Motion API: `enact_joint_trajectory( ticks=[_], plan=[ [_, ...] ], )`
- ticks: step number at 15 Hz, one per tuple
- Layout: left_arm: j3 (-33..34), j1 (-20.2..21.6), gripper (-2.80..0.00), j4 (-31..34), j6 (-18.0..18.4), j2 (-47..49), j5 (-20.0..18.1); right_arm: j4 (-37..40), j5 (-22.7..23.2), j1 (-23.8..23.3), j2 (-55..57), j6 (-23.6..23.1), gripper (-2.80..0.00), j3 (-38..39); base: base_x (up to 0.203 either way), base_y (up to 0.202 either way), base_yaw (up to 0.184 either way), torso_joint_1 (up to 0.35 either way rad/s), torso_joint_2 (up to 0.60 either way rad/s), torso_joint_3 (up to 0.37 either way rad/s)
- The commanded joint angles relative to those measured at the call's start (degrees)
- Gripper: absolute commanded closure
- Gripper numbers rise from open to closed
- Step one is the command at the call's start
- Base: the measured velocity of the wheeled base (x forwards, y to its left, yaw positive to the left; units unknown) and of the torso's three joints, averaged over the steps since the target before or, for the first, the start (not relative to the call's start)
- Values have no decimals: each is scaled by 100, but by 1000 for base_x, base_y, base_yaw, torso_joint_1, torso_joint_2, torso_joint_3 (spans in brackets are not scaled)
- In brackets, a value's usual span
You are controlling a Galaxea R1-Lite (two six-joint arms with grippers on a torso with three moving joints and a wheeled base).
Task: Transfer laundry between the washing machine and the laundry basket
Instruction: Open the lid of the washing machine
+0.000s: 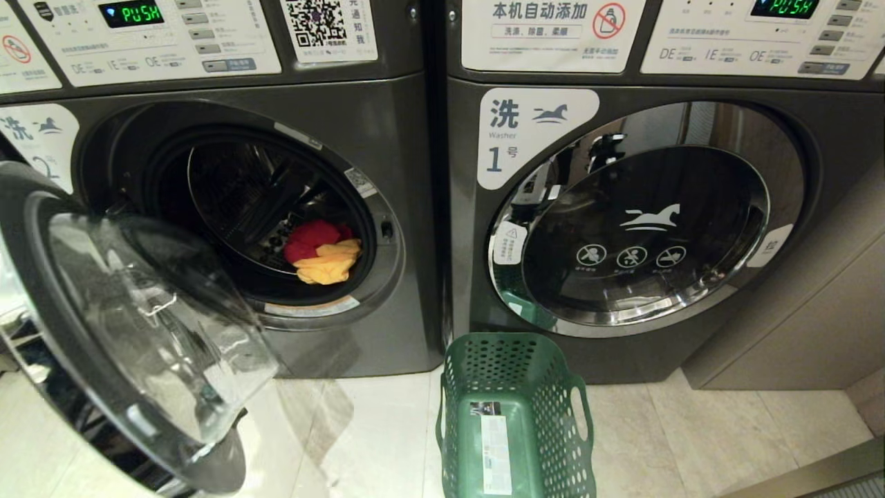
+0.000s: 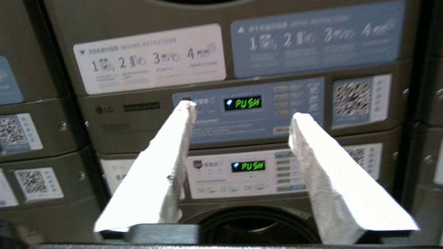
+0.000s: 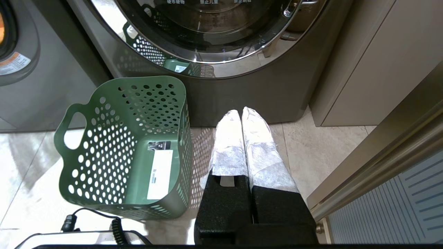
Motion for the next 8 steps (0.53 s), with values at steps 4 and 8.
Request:
enact_joint_trajectory(
  ticks=[4,8],
  plan=[
    [508,-1229,0,979,1973,328,1391,-4,-1,-2,9,3,0,0,0,0,0,0,0,0],
    [1257,-1942,0,2709,2497,465,2444,-4,-1,-1,9,3,0,0,0,0,0,0,0,0]
  ],
)
